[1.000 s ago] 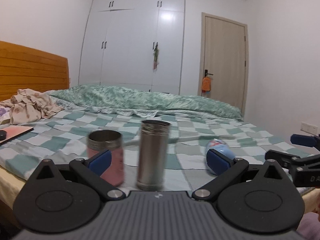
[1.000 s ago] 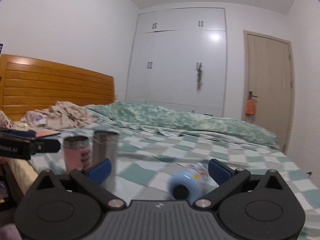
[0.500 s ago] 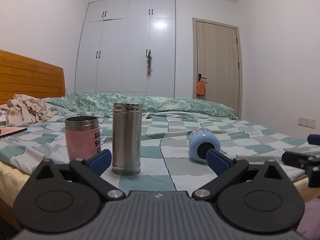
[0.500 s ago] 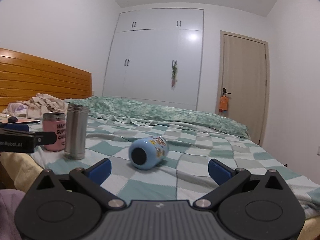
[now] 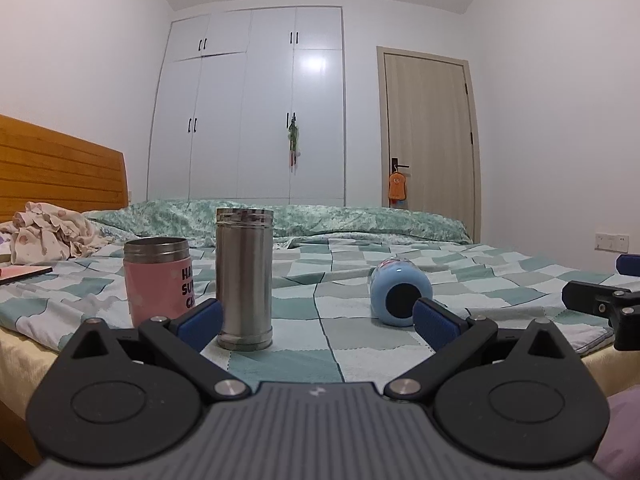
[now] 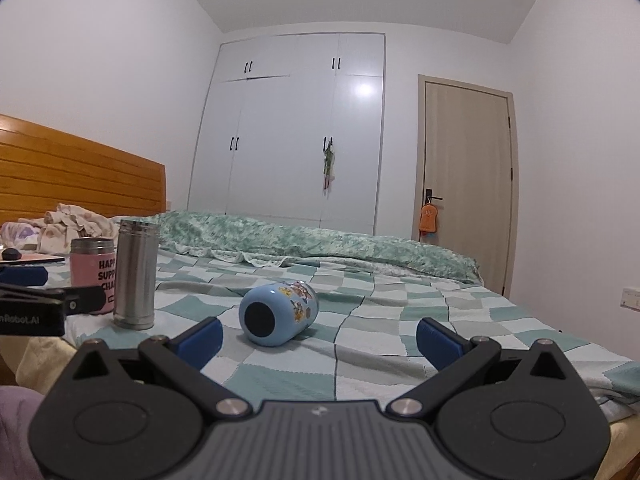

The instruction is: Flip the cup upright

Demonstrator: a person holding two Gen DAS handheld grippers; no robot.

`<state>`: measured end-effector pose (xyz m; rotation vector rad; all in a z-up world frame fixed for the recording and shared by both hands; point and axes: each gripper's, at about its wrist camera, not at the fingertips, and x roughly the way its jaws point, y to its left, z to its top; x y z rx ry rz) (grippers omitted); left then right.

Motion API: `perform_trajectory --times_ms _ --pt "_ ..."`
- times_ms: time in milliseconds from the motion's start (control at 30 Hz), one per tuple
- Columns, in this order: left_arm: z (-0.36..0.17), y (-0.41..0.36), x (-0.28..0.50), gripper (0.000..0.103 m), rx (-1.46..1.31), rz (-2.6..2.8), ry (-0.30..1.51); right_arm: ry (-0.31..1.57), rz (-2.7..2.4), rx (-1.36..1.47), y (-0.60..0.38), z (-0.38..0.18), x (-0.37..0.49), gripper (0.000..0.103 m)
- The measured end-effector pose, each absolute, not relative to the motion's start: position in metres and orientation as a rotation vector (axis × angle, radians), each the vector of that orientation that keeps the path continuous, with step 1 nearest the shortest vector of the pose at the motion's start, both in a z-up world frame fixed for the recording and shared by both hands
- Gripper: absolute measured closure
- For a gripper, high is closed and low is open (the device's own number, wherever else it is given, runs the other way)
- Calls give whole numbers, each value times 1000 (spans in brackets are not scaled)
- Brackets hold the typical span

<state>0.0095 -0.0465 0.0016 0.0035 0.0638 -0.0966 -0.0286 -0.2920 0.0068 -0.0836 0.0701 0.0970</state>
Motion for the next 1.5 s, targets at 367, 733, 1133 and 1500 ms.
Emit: perform_trajectory --times_ms 367,733,1133,1500 --pt "-1 -46 6 0 3 -98 46 56 93 -100 -287 5 -33 0" --pt "-1 -47 3 0 6 -108 33 55 93 -100 -287 4 -33 0" --pt "0 -47 1 0 6 -114 27 55 93 -101 -287 4 -33 0" --pt "0 -48 2 0 3 -117 21 53 93 -100 -287 4 -34 0"
